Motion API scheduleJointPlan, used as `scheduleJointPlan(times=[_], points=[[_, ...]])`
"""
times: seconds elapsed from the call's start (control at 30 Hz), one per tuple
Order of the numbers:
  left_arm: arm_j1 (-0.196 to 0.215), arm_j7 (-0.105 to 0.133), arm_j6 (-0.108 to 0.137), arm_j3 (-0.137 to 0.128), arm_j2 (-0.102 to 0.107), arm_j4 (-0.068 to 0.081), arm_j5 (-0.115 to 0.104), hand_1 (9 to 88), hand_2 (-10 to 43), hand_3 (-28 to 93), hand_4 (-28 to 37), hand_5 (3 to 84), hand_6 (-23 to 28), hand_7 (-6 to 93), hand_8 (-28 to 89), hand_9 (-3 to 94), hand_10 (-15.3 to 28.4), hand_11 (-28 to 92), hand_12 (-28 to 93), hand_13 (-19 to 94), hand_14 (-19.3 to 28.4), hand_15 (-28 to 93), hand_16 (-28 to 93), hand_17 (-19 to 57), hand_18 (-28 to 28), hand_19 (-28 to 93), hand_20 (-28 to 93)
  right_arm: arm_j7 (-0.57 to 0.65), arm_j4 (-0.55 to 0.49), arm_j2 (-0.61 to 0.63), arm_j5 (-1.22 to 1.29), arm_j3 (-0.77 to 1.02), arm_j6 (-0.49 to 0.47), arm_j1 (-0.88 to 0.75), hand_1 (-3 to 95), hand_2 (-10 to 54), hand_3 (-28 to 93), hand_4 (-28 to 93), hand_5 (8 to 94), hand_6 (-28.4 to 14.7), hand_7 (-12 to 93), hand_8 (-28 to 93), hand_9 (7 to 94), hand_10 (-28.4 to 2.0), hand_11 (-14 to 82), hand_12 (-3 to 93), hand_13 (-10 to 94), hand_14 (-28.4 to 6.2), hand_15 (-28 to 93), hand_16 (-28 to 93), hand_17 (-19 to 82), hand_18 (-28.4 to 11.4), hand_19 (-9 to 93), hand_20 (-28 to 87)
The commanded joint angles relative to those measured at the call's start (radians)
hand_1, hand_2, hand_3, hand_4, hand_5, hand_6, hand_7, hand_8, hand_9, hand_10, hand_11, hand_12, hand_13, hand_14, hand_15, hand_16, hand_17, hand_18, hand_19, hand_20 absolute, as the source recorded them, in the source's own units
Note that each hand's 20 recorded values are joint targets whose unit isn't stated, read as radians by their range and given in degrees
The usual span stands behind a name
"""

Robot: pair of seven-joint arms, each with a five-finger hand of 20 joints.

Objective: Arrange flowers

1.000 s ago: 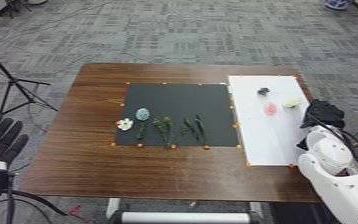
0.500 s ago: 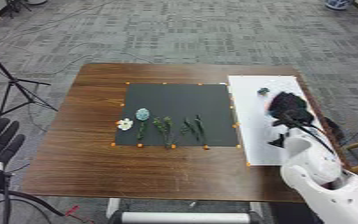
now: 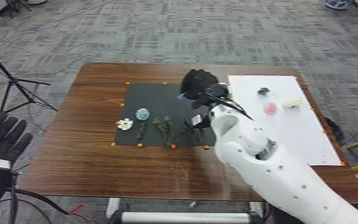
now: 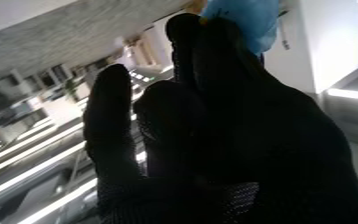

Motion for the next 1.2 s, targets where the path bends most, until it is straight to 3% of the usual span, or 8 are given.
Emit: scheduleJointPlan(times=[0.03,0.37,0.47,0.73,1.2], points=[[-0.011,-0.006,0.006,0.015,0.007,0.004,0.002,23.0,20.5,67,-28.3,38.9,8.7,13.0,-8,34.2,14.4,21,13,24,13.6,30,-3,-3.4,10.5,19,13,-0.051,0.084,-0.109,-0.02,-0.123,-0.017,0.081,66.3,-9.5,67,-28,75.2,0.6,29,4,84.9,-7.1,14.1,46.8,75,-5.9,69,42,33,-22.1,78,40],[-0.037,-0.038,0.011,0.025,0.007,0.011,0.017,23.1,20.5,67,-28.3,38.9,8.7,13.0,-7,34.2,14.4,21,13,24,13.6,29,-3,-3.4,10.5,19,13,-0.026,0.184,-0.192,-0.028,-0.128,-0.044,0.051,65.4,-9.5,67,-28,74.4,0.8,30,3,84.6,-6.8,13.8,46.2,74,-5.8,69,42,33,-21.9,77,40],[-0.049,-0.053,0.01,0.027,0.006,0.015,0.026,23.0,20.5,67,-28.3,38.9,8.7,13.0,-7,34.2,14.3,21,13,24,13.6,29,-3,-3.4,10.5,19,13,-0.028,0.174,-0.184,-0.039,-0.125,-0.082,0.037,65.2,-9.5,67,-28,73.4,0.5,29,2,83.8,-7.0,12.8,45.0,74,-5.9,69,42,32,-22.0,77,40],[-0.054,-0.068,0.006,0.021,0.003,0.016,0.034,23.0,20.5,67,-28.3,38.9,8.7,12.9,-8,34.2,14.3,21,13,24,13.5,29,-3,-3.4,10.5,19,13,-0.034,0.195,-0.183,-0.089,-0.142,-0.06,0.018,64.5,-9.5,67,-28,71.7,0.6,29,1,82.7,-7.2,12.2,43.8,72,-6.0,68,43,31,-21.8,76,39],[-0.037,-0.047,0.005,0.02,0.003,0.013,0.022,23.0,20.4,67,-28.3,38.9,8.8,13.0,-8,34.2,14.3,21,14,24,13.5,30,-3,-3.4,10.5,19,13,0.005,0.202,-0.171,-0.155,-0.151,-0.003,0.043,61.9,-9.5,68,-28,70.1,-1.0,26,-1,75.0,-8.8,13.2,42.6,66,-6.5,67,47,29,-22.0,75,38]])
